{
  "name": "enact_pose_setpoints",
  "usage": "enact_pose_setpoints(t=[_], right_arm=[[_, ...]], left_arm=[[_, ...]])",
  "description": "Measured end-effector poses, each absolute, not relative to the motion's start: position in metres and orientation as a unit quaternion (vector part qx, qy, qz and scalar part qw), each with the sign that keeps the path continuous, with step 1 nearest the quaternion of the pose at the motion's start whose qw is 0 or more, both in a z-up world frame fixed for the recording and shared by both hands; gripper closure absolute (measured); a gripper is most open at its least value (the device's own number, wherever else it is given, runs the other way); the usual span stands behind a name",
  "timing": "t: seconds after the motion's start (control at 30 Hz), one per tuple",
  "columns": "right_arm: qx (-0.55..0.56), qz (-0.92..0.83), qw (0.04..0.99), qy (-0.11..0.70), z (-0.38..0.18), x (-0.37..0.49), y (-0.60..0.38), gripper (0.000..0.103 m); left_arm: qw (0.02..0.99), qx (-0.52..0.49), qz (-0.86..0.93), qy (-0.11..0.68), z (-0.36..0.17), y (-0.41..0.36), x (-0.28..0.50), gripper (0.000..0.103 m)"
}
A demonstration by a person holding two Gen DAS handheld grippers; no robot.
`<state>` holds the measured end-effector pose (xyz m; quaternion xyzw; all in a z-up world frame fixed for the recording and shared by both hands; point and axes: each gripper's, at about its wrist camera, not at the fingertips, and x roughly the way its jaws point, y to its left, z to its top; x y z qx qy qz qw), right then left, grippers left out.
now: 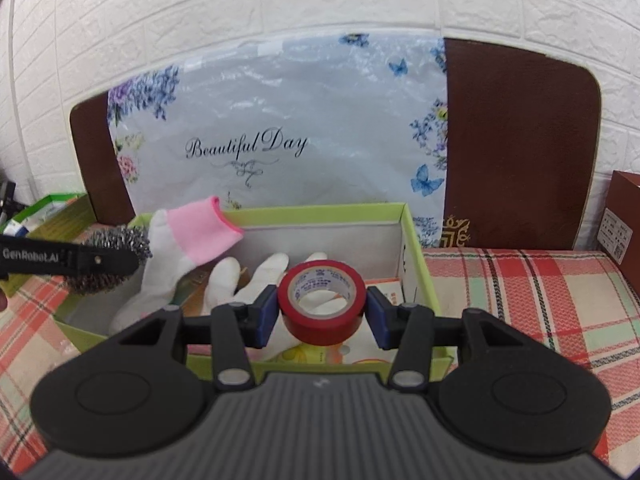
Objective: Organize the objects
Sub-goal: 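Carry the scouring pad and tape roll into the lime-green box and release both, then grasp the tan box with the left tool while the right tool grasps the small khaki box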
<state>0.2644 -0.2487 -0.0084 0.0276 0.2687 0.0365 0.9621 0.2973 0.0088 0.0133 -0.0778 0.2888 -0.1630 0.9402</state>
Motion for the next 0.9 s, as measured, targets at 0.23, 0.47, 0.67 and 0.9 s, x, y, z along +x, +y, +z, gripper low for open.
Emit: enact_pose_setpoints(t=[0.23, 0.47, 0.67, 0.9], right_arm=[[0.015, 0.02, 0.971, 0.237, -0.013, 0.25, -0.247, 0.0], [0.039, 0.011, 0.974, 0.223, 0.003, 0.224, -0.256, 0.0], [0.063, 0.015, 0.976, 0.209, 0.015, 0.176, -0.257, 0.0], [0.087, 0.02, 0.971, 0.223, 0.009, 0.113, -0.252, 0.0]], left_arm=[[0.951, -0.087, -0.139, 0.261, 0.024, 0.016, 0.277, 0.015], [0.958, -0.092, -0.144, 0.229, 0.043, 0.028, 0.225, 0.014], [0.951, -0.1, -0.134, 0.26, 0.033, 0.034, 0.177, 0.013], [0.941, -0.096, -0.099, 0.308, -0.004, 0.035, 0.123, 0.013]])
